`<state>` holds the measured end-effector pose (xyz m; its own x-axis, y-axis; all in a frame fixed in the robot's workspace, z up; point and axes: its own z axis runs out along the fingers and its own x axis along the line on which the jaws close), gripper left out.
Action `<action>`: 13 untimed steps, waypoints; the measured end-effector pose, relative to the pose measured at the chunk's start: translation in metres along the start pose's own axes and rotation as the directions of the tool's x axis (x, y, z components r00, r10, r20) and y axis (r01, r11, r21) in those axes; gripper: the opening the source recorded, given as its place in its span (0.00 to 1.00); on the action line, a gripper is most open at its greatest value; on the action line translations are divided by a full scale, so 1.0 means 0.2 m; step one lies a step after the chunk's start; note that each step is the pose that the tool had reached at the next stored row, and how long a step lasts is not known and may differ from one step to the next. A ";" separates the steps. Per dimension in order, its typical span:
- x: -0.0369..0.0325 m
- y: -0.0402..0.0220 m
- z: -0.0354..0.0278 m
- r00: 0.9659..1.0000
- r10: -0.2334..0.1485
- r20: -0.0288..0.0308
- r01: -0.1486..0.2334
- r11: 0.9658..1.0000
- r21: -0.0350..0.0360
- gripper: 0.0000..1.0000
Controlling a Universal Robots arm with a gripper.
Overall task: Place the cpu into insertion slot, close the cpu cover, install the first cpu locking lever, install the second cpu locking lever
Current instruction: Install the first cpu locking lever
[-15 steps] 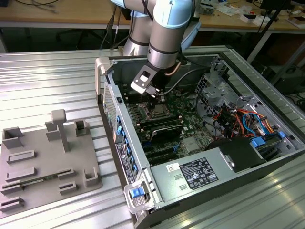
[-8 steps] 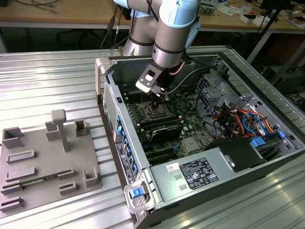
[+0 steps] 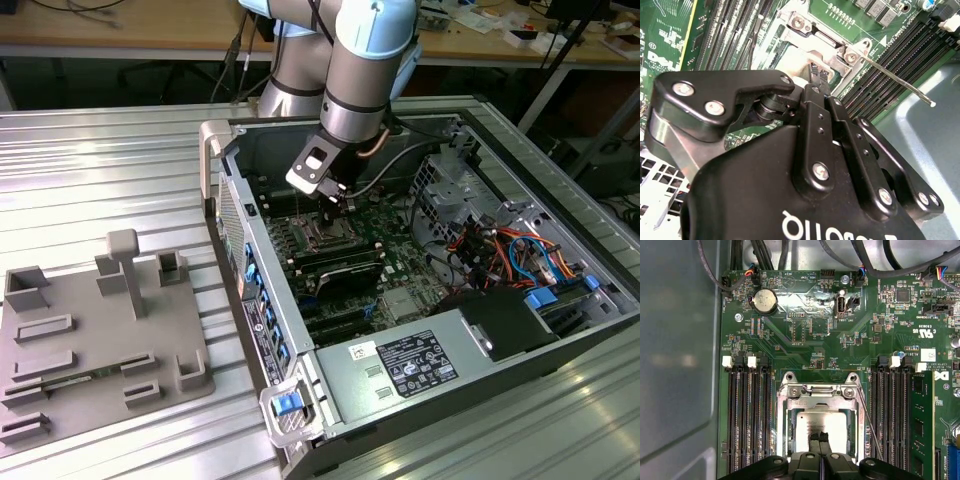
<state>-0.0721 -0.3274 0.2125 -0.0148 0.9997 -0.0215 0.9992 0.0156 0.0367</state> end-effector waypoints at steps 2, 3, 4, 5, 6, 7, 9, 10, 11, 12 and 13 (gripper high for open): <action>0.000 0.000 0.000 1.000 0.000 0.000 0.000 1.000 0.000 0.11; 0.000 0.000 0.000 1.000 0.000 0.000 0.000 1.000 0.000 0.11; 0.000 0.000 0.000 1.000 0.000 0.000 0.000 1.000 0.000 0.11; 0.000 0.000 0.000 1.000 0.000 0.000 0.000 1.000 0.000 0.11; 0.000 0.000 0.000 1.000 0.000 0.000 0.000 1.000 0.000 0.11; 0.000 0.001 -0.001 1.000 0.000 0.000 0.000 1.000 0.000 0.11; 0.000 0.001 -0.011 1.000 0.000 0.000 0.000 1.000 0.000 0.11; 0.000 0.001 -0.021 1.000 0.000 0.000 0.000 1.000 0.000 0.11; -0.001 0.002 -0.034 1.000 0.000 0.000 0.000 1.000 0.000 0.11; -0.001 0.002 -0.046 1.000 0.000 0.000 0.000 1.000 0.000 0.11; -0.001 0.003 -0.059 1.000 0.000 0.000 0.000 1.000 0.000 0.11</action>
<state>-0.0720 -0.3274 0.2244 -0.0148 0.9997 -0.0215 0.9992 0.0156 0.0367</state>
